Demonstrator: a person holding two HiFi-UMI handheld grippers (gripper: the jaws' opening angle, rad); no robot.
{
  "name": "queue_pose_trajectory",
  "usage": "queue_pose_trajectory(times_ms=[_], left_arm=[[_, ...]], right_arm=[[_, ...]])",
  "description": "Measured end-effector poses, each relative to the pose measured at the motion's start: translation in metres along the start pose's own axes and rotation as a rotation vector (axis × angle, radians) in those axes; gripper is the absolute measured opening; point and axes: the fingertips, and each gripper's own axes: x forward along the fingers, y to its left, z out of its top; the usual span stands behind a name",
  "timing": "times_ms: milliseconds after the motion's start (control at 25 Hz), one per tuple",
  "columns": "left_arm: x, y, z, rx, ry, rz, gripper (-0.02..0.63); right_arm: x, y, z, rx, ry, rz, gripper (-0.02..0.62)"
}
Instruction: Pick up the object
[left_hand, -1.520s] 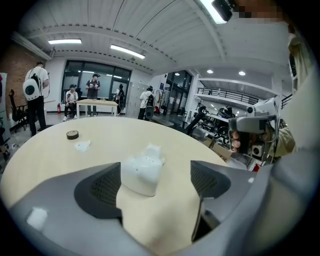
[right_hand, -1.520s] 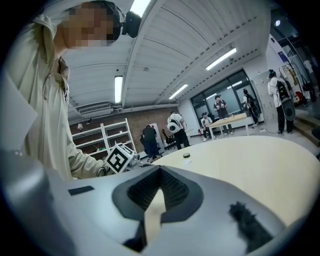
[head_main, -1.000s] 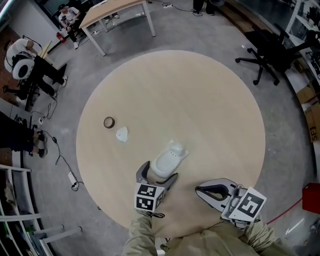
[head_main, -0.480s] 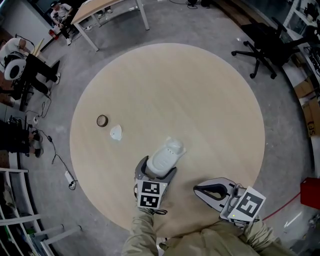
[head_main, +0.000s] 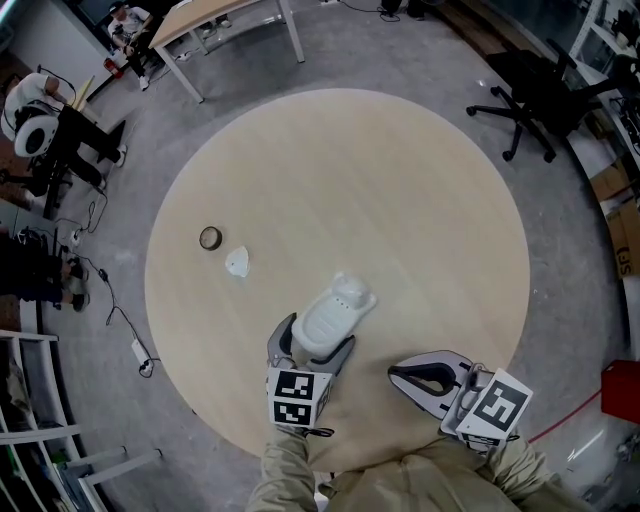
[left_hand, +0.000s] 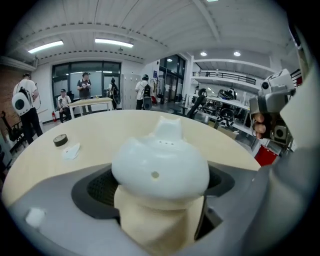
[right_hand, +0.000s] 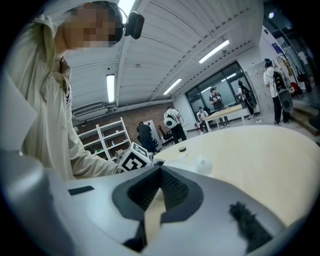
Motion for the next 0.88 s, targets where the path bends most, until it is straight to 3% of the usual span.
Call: queue_pose_trajectory(times_ms=[120, 480, 880], left_arm=[[-0.02, 0.002, 0.012, -0.023, -0.058, 0.028, 0.492], [-0.087, -0.026, 0.038, 0.053, -0.19, 0.056, 0.492], [-0.131, -0.071, 0.041, 0.099, -0.293, 0.038, 0.488]], right_arm=[[-0.003, 0.004, 0.005, -0.023, -0.01, 0.001, -0.005], [-0.018, 0.033, 0.021, -0.116, -0.042, 0.016, -0.005], [-0.038, 0.08, 0.03, -0.221, -0.092, 0.009, -0.005]])
